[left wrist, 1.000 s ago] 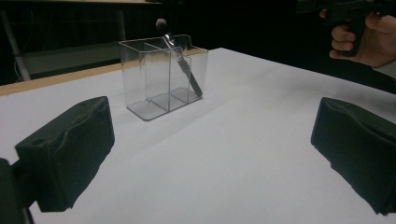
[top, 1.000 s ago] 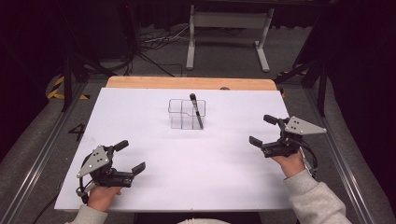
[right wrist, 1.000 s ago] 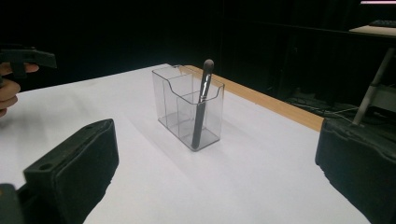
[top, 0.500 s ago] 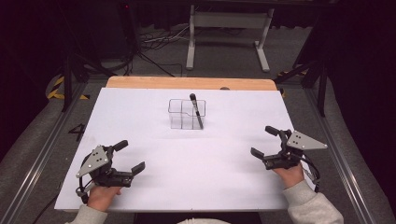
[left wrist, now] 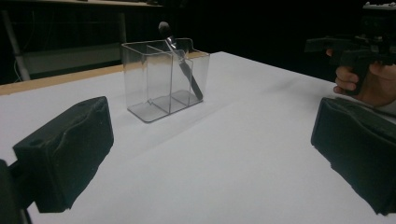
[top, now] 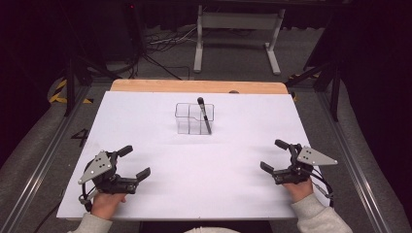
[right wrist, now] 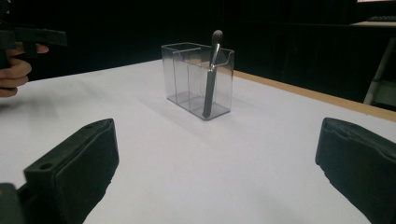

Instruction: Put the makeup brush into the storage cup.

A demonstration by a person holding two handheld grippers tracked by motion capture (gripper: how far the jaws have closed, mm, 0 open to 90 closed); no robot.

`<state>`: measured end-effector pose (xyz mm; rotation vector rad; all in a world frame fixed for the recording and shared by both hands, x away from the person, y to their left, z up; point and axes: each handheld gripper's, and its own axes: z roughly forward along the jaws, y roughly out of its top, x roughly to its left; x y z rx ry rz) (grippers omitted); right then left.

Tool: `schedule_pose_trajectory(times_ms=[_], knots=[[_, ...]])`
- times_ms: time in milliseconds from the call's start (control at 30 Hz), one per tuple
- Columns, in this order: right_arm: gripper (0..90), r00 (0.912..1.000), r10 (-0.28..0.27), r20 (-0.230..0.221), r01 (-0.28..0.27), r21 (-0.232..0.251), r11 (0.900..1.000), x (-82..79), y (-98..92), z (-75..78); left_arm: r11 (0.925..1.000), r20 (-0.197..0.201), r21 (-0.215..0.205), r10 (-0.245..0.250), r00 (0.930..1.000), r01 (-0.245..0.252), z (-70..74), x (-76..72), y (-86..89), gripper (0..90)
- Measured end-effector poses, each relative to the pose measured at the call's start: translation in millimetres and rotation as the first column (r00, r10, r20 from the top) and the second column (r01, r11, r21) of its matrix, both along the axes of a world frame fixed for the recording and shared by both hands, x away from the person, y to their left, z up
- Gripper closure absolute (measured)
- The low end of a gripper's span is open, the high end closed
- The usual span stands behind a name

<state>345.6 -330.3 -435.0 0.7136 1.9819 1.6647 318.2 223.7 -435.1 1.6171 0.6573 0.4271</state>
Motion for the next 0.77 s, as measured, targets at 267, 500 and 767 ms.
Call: schedule_pose_trajectory(times_ms=[267, 500, 767], knots=[[0.0, 0.9986, -0.039, -0.037, 0.038, -0.022, 0.999, 0.9, -1.5, -8.8, 0.9999, 0.011, -0.015, -0.004, 0.9999, 0.004, -0.1, 0.2, 1.3, 0.1], [0.0, 0.9990, -0.036, -0.026, 0.036, -0.023, 0.999, -0.7, -0.9, -7.9, 0.9997, 0.006, -0.025, -0.007, 1.0000, 0.007, 0.0, 1.0, 2.9, 0.0], [0.0, 0.9991, -0.041, -0.005, 0.041, -0.019, 0.999, -1.7, -1.3, -4.4, 0.9998, 0.013, -0.022, 0.001, 0.9999, 0.000, -0.1, 1.5, 2.3, 0.0]])
